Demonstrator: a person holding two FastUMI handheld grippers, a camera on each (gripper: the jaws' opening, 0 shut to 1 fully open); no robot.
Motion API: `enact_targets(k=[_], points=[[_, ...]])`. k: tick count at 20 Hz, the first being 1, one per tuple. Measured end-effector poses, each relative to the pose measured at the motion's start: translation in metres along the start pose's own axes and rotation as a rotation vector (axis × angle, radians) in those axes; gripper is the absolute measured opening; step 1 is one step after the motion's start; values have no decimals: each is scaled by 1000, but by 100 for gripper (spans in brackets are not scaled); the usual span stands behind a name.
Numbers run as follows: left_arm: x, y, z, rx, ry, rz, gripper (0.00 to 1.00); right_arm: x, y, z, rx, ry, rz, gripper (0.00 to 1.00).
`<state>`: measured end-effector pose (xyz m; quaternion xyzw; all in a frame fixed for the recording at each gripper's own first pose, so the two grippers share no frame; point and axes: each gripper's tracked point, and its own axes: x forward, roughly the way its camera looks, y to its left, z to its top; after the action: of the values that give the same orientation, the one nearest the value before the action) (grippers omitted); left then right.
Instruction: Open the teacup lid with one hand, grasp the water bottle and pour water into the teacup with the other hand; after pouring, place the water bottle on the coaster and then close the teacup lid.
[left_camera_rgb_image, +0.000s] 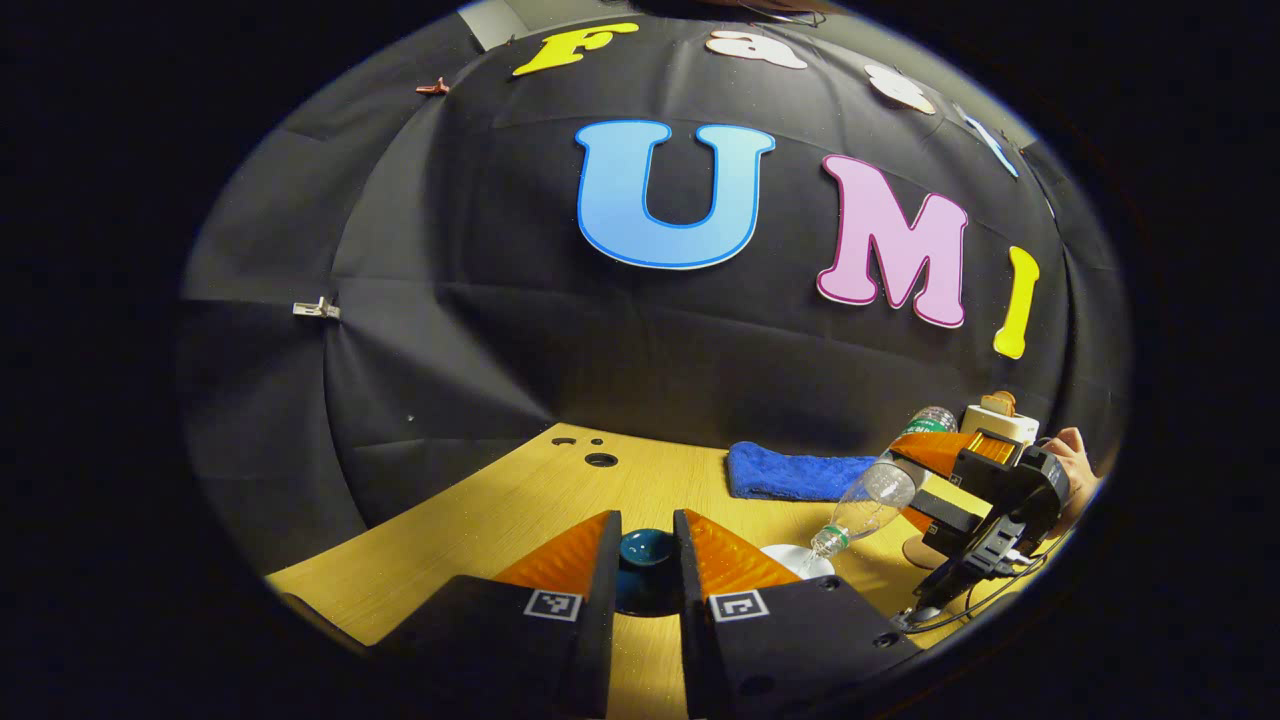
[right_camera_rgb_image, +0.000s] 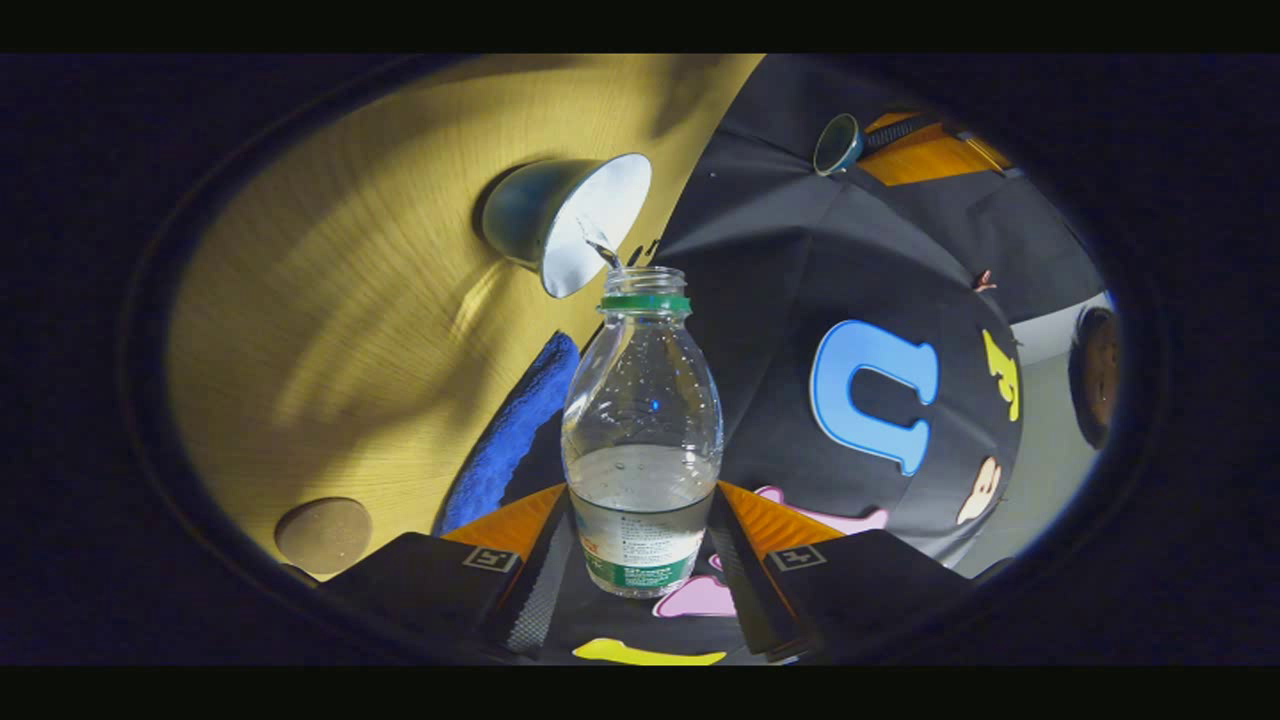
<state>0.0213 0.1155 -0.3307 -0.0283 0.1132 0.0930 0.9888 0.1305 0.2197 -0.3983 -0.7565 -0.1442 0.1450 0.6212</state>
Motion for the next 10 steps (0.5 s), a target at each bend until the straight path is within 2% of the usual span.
enact_targets(k=[2,3,5,10], points=[[-1,1,-1,-9,-2,4,29,4,-5,-1,-26,-8,-31,75],[-1,2,-1,-13,-2,8,32,4,-7,-2,-33,-10,-47,75],[-1,5,-3,-17,-2,16,32,0,-11,3,-44,-28,-83,77],[-3,12,-3,-20,-4,38,32,-1,-14,9,-96,-83,-139,75]])
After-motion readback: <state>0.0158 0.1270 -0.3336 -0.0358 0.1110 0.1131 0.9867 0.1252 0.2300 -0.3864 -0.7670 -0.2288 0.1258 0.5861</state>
